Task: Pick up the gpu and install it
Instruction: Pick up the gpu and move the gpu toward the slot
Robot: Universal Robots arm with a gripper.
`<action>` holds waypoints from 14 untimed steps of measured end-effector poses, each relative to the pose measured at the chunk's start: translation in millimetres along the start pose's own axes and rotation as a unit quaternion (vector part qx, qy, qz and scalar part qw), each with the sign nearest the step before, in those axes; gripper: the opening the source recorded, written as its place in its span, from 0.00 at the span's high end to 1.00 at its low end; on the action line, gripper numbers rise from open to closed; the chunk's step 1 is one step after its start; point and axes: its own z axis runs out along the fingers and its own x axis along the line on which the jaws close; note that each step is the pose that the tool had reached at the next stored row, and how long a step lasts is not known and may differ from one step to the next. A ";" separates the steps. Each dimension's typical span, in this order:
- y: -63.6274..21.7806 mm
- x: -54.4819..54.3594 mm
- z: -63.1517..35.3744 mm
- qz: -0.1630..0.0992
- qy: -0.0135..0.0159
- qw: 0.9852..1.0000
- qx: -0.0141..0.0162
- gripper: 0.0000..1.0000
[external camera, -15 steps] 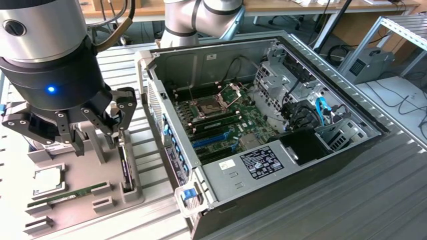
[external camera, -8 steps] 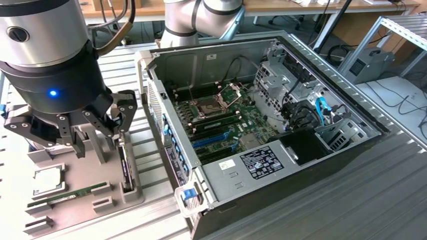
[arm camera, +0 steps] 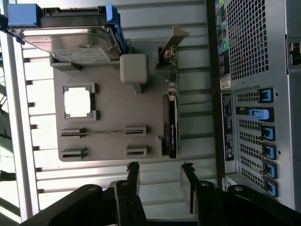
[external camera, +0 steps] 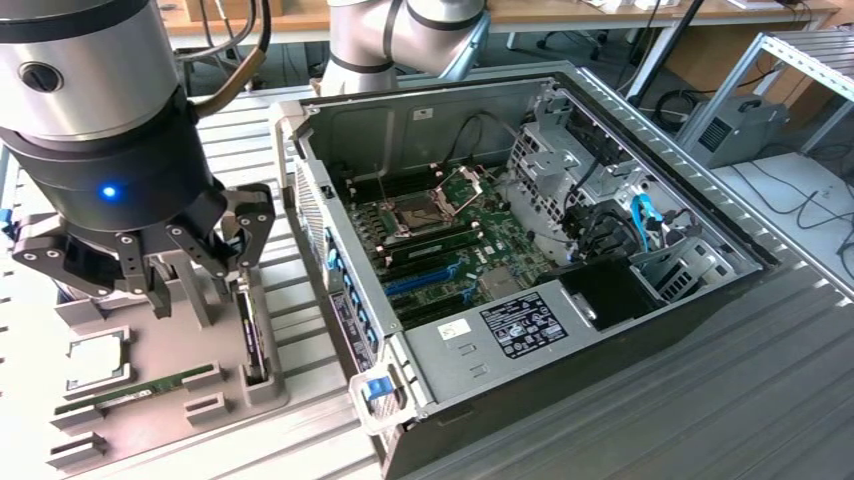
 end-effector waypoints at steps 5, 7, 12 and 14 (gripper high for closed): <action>-0.1 0.1 2.7 0.000 0.000 1.000 0.000 0.52; -0.1 0.1 3.7 0.000 0.000 1.000 0.000 0.52; -0.2 0.2 7.6 0.000 0.000 1.000 0.000 0.52; -0.2 0.2 8.7 0.000 0.000 1.000 0.000 0.52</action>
